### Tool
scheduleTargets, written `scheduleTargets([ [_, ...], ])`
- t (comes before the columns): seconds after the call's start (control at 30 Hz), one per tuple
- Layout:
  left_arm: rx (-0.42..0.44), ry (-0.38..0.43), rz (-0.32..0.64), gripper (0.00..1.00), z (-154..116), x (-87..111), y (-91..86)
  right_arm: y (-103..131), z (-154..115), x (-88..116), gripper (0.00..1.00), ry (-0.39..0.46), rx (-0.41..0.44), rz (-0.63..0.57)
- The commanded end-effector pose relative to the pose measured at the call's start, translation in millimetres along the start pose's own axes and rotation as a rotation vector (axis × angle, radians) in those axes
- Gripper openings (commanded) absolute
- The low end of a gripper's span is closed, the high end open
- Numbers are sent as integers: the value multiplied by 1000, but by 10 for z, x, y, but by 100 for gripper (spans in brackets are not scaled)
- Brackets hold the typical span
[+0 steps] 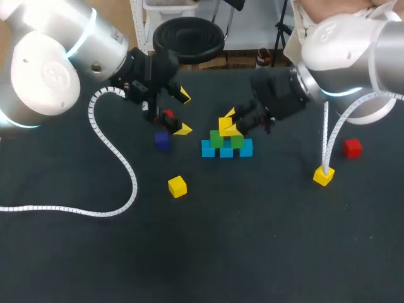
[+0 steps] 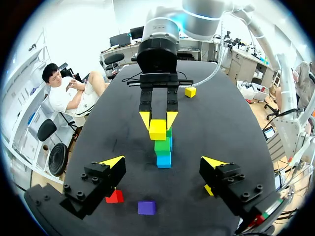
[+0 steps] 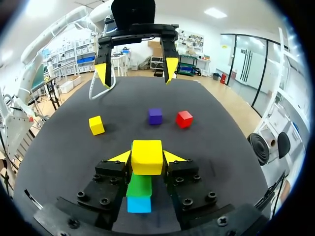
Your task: Place the blue cubes, place green cubes on the blue cubes, place the yellow cubes on the green cubes, then place the red cubes on the yellow cubes, and place purple cube on the red cubes.
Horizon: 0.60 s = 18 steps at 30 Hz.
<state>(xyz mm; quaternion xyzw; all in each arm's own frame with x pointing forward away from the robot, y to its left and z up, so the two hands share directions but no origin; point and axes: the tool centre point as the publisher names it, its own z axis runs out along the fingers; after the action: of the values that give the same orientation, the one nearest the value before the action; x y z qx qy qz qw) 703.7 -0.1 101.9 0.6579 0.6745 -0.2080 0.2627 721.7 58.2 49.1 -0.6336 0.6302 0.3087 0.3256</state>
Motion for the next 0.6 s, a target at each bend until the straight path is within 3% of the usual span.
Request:
scheduleTargets([
  [0.03,0,-2,2,100,-4,8,-1,76,-49,-43,0,12,12,0],
  [0.6,0,-2,2,100,-4,8,-1,166,-74,-34,0,25,21,5],
])
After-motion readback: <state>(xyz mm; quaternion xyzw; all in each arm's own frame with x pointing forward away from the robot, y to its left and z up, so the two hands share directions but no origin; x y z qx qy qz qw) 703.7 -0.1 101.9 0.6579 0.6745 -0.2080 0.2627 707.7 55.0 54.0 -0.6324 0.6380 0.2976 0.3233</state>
